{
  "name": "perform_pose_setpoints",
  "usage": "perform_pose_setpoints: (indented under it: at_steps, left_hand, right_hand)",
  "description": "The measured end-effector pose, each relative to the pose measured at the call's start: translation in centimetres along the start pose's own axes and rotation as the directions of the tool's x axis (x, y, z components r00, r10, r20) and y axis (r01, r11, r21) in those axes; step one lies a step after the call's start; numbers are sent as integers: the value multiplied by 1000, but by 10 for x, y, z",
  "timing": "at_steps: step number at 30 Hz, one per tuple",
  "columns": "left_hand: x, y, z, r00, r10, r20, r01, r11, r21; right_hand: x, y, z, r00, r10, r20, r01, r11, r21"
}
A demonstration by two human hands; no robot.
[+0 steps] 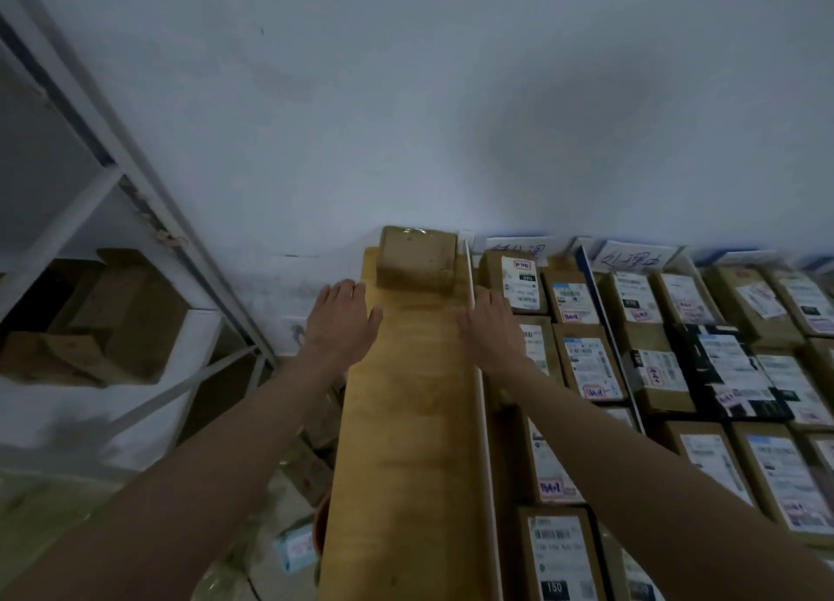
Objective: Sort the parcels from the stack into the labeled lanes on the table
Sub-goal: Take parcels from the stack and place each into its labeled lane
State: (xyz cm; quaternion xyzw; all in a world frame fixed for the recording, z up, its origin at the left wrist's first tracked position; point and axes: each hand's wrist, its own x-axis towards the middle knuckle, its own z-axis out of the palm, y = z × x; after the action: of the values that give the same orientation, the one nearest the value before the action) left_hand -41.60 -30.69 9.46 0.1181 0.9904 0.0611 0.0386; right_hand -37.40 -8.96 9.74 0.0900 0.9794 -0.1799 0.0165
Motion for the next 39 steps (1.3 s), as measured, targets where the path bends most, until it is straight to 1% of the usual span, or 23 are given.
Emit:
perform_pose_setpoints:
  at_steps: [2,5,8,13,16,19,23,26,28,30,31,33,34,36,38,39]
  left_hand:
    - [31,-3,9,1000,-11,15,11,1000,3]
    - [79,-7,24,999,-34,20,34,999,-5]
    - [125,-9,43,998,-58,32,59,998,-32]
    - [177,-6,73,989,-84,118,107,973,-206]
    - [190,-4,84,983,-88,158,128,955,-266]
    - [190,-1,90,986,-83,143,123,948,-295]
    - [165,-1,96,992,-104,64,120,933,-339]
    - [133,-5,97,988,-151,37,154,918,-366]
    - [110,-12,100,985,-173,30,171,907,-384]
    - [92,-21,104,979,-192,65,202,891,-406]
    - [88,-25,106,970,-218,104,242,872,-426]
    - [88,-29,108,936,-281,211,350,806,-478]
    - [91,-30,109,917,-290,273,394,766,-508]
    - [94,-27,112,906,-240,349,405,732,-548]
    - [92,-25,113,910,-218,353,392,729,-562]
    - [91,-24,112,914,-223,338,389,716,-580]
  right_hand:
    - [36,3,7,1000,0,25,0,1000,16]
    - [84,3,19,1000,23,9,-24,995,101]
    - [127,4,39,1000,9,24,-12,990,140]
    - [177,7,74,996,33,78,-45,986,161]
    - [192,9,87,994,24,108,-40,989,145]
    - [195,10,95,994,26,111,-40,991,128]
    - [174,8,98,996,-3,91,-4,997,74]
    - [146,9,99,995,39,94,-48,994,95]
    - [124,11,102,990,59,127,-76,989,128]
    - [108,13,104,983,90,158,-115,981,154]
    - [103,14,104,981,108,161,-132,980,150]
    - [101,16,105,969,177,172,-206,965,166]
    - [102,16,105,953,225,202,-264,946,190]
    - [105,17,106,911,289,295,-361,904,229]
    - [104,19,108,889,294,351,-388,891,236]
    - [102,21,108,894,293,338,-383,892,241]
